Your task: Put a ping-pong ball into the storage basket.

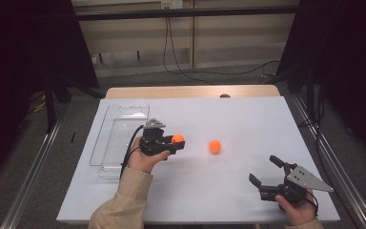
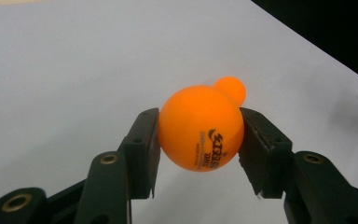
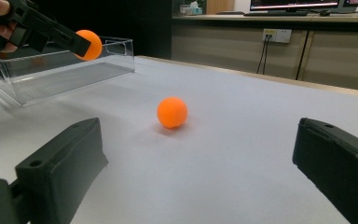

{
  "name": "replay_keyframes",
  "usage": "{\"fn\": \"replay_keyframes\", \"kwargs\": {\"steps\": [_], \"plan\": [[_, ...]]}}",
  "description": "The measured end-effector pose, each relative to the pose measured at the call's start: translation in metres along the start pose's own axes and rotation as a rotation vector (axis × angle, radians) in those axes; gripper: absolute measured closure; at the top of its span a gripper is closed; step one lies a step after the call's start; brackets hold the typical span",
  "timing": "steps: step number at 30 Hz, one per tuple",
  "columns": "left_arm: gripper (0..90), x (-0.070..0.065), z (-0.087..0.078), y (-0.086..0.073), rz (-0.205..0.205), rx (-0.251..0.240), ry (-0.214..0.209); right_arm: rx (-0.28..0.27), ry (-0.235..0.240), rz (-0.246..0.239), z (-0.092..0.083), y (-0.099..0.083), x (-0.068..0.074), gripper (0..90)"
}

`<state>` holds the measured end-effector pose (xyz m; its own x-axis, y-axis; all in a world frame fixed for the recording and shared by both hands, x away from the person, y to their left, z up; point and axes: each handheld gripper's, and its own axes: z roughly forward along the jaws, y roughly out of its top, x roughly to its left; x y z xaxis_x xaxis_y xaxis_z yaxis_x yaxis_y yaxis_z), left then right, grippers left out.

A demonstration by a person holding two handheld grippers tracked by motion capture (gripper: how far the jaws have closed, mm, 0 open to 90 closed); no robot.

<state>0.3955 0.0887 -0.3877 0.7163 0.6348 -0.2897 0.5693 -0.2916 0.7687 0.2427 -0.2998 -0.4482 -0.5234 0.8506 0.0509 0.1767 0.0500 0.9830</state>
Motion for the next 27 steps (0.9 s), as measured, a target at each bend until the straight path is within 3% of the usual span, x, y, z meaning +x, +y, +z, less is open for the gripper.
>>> {"fn": "replay_keyframes", "kwargs": {"steps": [27], "plan": [[50.8,0.004,-0.0077,0.0017,-0.006,0.009,0.029,0.003,0.003,-0.001,0.0007,-0.0002,0.0004,1.6]]}}
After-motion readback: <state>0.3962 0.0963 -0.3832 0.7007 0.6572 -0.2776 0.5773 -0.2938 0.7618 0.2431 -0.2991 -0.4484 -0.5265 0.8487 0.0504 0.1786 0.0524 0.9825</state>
